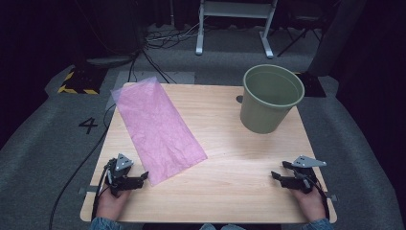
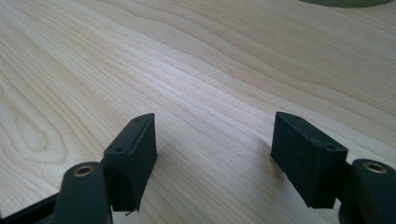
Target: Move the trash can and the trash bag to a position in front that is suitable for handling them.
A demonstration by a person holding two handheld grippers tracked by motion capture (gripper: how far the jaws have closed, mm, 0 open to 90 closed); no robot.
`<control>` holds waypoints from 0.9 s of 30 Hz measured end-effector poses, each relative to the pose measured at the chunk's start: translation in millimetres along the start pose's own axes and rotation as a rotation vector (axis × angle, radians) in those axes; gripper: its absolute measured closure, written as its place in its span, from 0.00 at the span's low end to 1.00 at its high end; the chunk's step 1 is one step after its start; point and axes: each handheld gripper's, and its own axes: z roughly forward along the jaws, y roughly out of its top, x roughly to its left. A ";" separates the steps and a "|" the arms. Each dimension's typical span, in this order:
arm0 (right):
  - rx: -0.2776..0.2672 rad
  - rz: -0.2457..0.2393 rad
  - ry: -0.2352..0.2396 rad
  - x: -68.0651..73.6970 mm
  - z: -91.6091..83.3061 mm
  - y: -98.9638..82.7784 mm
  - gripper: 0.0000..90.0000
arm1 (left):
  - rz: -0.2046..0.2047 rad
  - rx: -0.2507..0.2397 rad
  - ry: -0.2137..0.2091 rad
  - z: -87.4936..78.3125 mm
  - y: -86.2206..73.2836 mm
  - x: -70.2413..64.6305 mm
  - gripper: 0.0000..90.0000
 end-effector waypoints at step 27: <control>-0.098 -0.098 0.107 3.8 -39.5 80.3 0.41 | 0.008 0.002 -0.004 -0.6 -0.4 -0.1 0.21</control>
